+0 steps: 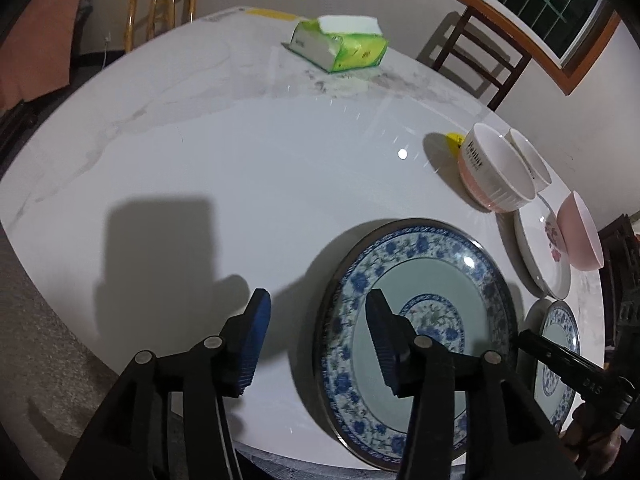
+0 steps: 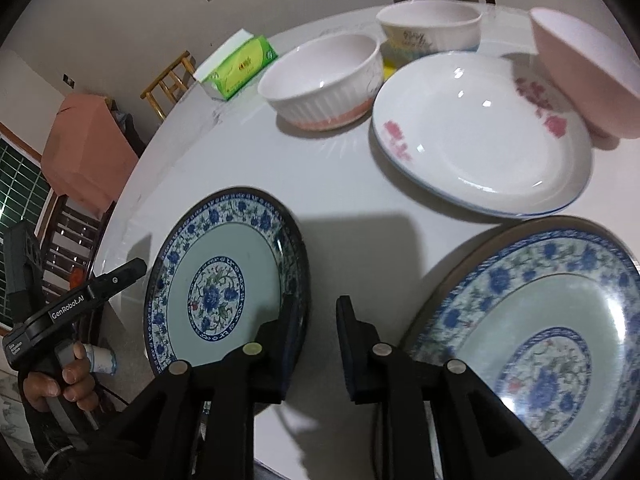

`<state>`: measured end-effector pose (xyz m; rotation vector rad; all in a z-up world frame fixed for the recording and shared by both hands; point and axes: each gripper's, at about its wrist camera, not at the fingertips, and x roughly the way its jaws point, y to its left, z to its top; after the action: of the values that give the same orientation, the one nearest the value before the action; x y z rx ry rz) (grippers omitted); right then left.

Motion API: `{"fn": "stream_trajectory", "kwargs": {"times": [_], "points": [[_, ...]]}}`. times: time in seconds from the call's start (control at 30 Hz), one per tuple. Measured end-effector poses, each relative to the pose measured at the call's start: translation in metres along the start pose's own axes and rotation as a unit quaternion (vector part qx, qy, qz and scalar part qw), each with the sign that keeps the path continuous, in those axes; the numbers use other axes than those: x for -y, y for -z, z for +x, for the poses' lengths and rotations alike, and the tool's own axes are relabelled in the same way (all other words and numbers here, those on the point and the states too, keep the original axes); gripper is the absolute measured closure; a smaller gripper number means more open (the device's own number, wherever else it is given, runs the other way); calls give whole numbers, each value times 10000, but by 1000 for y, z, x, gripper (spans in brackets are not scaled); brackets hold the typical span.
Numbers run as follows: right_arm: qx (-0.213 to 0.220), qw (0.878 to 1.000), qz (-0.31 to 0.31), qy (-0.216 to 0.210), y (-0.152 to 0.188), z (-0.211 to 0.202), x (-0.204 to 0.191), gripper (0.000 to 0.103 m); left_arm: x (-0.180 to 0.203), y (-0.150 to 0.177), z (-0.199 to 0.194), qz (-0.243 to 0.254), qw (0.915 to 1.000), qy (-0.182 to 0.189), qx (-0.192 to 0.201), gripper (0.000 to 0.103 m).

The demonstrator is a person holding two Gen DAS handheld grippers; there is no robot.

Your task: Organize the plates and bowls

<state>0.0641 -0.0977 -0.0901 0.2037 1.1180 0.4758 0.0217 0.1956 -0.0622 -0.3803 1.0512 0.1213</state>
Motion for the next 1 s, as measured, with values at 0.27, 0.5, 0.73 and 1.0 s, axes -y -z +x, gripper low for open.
{"fn": "stream_trajectory", "kwargs": {"times": [0.27, 0.5, 0.73, 1.0], "points": [[502, 9975, -390, 309, 11, -39, 6, 77, 41, 8, -17, 441, 9982, 355, 192, 49], [718, 9938, -660, 533, 26, -65, 16, 76, 92, 25, -23, 934, 9904, 999, 178, 46], [904, 9939, -363, 522, 39, -91, 45, 76, 138, 48, -20, 1273, 9778, 1663, -51, 46], [1140, 9924, 112, 457, 54, -123, 88, 76, 171, 67, -16, 1560, 9649, 2109, -134, 46]]}}
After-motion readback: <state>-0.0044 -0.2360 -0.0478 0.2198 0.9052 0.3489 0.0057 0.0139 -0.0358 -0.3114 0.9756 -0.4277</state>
